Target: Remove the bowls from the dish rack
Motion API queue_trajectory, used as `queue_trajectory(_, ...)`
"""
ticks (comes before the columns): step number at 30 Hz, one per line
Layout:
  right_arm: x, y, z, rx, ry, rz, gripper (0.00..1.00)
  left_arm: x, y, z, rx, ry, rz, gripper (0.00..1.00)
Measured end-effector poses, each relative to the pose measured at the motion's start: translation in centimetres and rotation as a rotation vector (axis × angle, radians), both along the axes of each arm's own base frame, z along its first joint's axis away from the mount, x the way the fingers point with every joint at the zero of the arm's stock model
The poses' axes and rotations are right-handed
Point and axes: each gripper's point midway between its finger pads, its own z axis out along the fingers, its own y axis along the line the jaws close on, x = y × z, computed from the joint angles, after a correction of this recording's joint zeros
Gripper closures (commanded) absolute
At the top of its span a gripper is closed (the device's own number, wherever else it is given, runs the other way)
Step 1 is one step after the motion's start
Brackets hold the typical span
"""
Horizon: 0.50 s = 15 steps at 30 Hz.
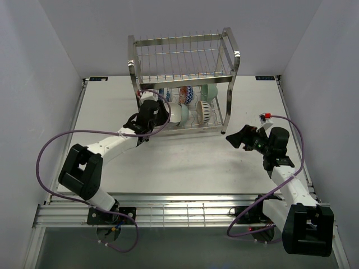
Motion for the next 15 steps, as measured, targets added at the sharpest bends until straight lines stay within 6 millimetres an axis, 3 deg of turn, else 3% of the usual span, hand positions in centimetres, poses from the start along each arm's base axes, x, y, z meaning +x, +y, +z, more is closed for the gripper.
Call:
queue_trajectory(10,0.0,0.0,0.0,0.006,0.004,-0.002,0.1,0.0,-0.1,-3.2,0.046,0.097,0.017,0.43)
queue_trajectory(13,0.0,0.0,0.0,0.006,0.005,-0.002,0.1,0.0,0.1,-3.3,0.047,0.101,0.03,0.57)
queue_trajectory(15,0.0,0.0,0.0,0.006,0.005,-0.002,0.1,0.1,0.2,-3.3,0.052,0.099,0.038,0.72)
